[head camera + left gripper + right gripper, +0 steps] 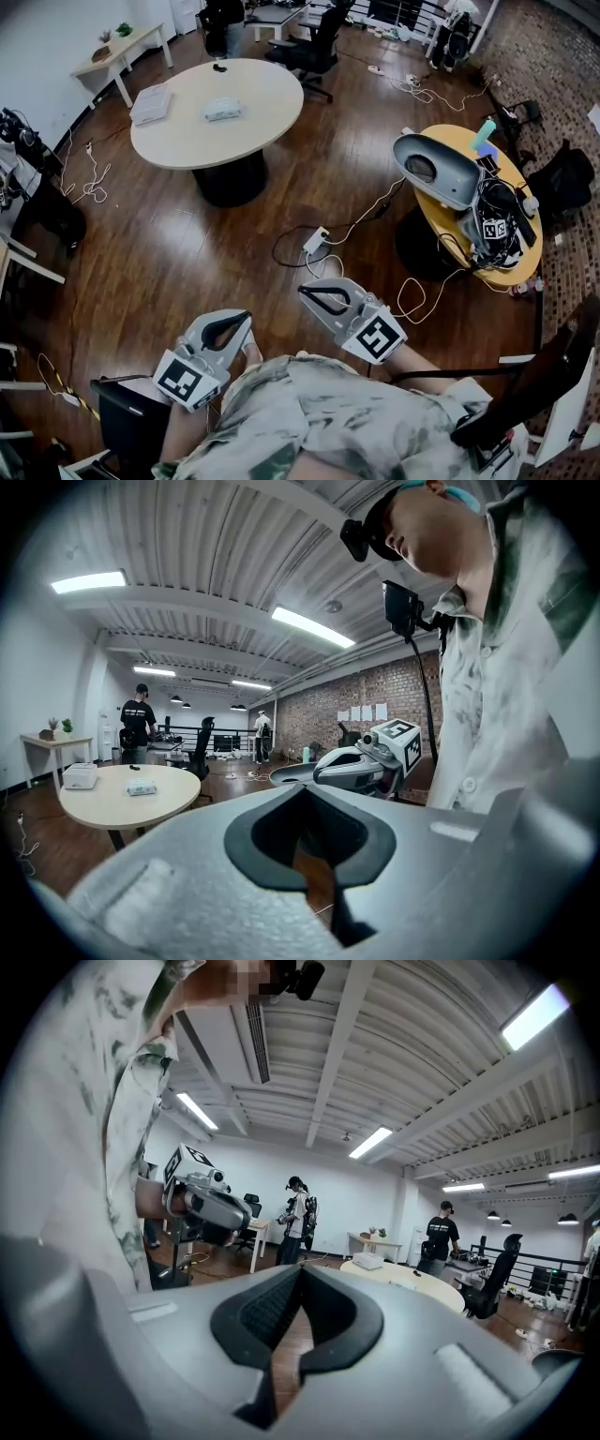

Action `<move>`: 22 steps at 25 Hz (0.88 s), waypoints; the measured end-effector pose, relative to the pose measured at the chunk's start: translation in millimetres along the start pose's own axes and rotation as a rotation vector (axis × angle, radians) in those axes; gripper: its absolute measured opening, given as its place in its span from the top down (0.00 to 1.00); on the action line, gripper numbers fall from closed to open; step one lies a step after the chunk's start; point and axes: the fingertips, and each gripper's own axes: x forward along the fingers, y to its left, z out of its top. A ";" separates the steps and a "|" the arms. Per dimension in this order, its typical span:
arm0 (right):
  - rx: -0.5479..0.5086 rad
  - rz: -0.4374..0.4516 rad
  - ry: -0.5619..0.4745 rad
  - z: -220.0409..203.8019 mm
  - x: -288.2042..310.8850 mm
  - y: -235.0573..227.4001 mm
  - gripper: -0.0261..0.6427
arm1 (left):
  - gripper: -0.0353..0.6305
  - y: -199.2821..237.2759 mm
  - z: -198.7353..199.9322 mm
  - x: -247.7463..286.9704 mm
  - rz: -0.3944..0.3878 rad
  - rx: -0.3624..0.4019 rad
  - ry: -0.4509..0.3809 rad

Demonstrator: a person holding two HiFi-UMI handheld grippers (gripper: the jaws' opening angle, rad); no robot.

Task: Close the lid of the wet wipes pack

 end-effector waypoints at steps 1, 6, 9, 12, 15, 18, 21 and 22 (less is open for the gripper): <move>0.013 -0.006 -0.004 -1.0 -5.6 3.7 0.95 | 0.94 -7.6 -0.7 -0.6 -0.002 0.001 0.000; 0.026 0.021 -0.026 1.6 -17.7 14.4 0.95 | 0.94 -29.9 4.6 0.7 0.025 0.015 -0.016; -0.004 0.031 -0.032 3.0 -29.3 21.6 0.95 | 0.94 -46.9 1.3 5.0 0.008 0.008 -0.009; -0.023 0.031 -0.040 -1.7 -41.5 26.0 0.95 | 0.94 -61.0 -2.7 9.2 -0.008 0.010 -0.001; -0.012 0.024 -0.030 -3.0 -51.3 30.2 0.95 | 0.94 -69.8 -5.3 11.1 -0.015 0.012 0.001; -0.031 0.027 -0.046 -3.4 -56.4 33.7 0.95 | 0.94 -75.2 -6.0 15.4 -0.028 0.016 0.003; -0.043 0.025 -0.053 -2.9 -58.7 34.6 0.95 | 0.94 -78.3 -5.6 18.3 -0.044 0.015 0.004; -0.037 0.018 -0.050 -1.9 -59.7 34.0 0.95 | 0.94 -79.1 -5.5 19.3 -0.050 0.016 0.004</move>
